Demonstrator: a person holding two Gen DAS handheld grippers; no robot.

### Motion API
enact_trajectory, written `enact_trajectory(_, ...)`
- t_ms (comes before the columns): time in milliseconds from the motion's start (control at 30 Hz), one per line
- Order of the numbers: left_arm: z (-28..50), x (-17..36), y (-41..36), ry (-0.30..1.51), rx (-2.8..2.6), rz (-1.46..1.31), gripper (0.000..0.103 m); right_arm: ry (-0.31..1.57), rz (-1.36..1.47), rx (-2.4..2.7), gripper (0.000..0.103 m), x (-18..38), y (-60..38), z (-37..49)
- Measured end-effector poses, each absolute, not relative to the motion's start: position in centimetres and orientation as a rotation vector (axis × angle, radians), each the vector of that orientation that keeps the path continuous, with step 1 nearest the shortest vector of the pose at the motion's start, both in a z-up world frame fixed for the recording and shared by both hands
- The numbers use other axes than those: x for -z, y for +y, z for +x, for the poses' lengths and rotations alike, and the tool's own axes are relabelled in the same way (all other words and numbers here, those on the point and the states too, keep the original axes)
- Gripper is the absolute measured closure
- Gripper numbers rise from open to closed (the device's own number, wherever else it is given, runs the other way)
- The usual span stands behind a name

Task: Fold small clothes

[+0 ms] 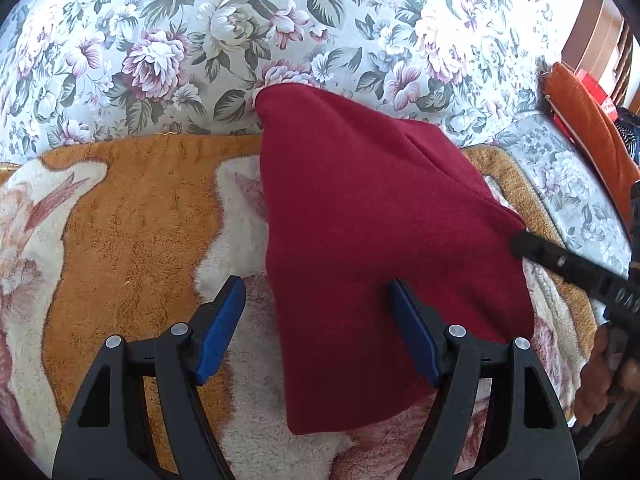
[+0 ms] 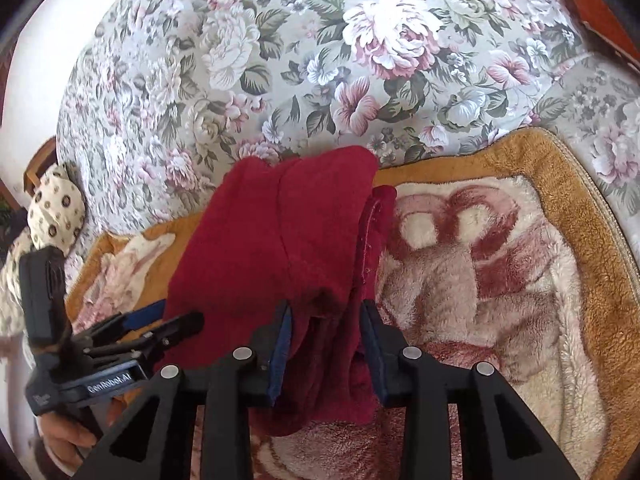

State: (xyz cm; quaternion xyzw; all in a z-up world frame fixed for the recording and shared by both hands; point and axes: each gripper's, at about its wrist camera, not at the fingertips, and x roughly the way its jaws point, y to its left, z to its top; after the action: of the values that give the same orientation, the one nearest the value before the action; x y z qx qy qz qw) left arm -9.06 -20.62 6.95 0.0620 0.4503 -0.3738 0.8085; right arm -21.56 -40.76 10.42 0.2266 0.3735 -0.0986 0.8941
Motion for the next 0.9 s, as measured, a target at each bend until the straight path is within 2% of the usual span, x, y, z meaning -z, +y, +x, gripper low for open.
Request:
enact_trajectory(133,-9.5,-7.2,-20.2,0.947,0.825,0.115,0.028,0.703,0.362,0.241,0.064,-12.2,-39.2,-21.8)
enact_trajectory(233,-9.8,-7.4,-20.2,0.93,0.838,0.11,0.028,0.748,0.277,0.242,0.064,-11.5,-38.1,-21.0)
enact_trajectory(367,-9.9,-7.7,-20.1,0.913,0.858,0.084,0.028,0.893,0.352,0.251,0.064,-8.5,-39.3,-20.5)
enact_trajectory(533,-9.5,-8.1,-19.4,0.91,0.868,0.034,0.028,0.797,0.383,0.225,0.064,-10.2,-39.5,-21.6)
enact_trajectory(633,-9.1,-8.0,-19.2,0.929,0.877,0.002,0.027,0.739,0.389,0.224,0.059,-10.9,-39.6,-22.1)
enact_trajectory(767,-8.5,-7.6,-19.0,0.973,0.879,-0.033,0.027,0.749,0.478,0.215,0.058,-10.3,-40.3,-22.1)
enact_trajectory(900,-8.5,-7.9,-18.9,0.988,0.897,-0.046,0.027,0.738,0.424,0.226,0.056,-10.5,-39.7,-22.3)
